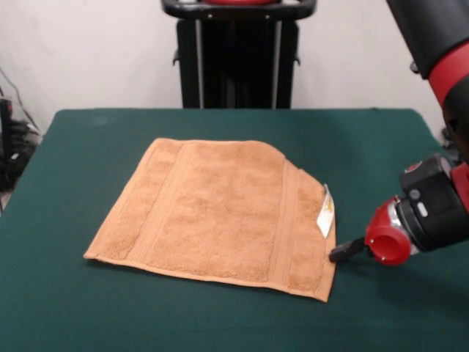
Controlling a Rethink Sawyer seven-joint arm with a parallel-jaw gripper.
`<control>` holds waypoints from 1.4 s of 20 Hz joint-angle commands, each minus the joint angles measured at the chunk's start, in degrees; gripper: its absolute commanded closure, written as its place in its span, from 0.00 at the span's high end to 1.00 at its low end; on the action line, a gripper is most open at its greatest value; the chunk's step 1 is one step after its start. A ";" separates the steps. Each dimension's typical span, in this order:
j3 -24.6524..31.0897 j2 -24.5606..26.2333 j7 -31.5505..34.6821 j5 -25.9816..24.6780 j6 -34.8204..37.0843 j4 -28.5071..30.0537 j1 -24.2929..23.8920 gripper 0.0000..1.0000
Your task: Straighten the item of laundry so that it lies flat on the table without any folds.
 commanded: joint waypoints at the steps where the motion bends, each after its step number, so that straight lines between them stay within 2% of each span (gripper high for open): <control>1: 7.97 -0.10 3.28 5.18 -3.30 2.68 1.99 0.00; 11: 9.21 -1.61 2.08 7.46 -5.93 5.22 1.20 0.00; 28: 8.68 1.02 0.14 9.28 1.93 4.36 0.99 0.00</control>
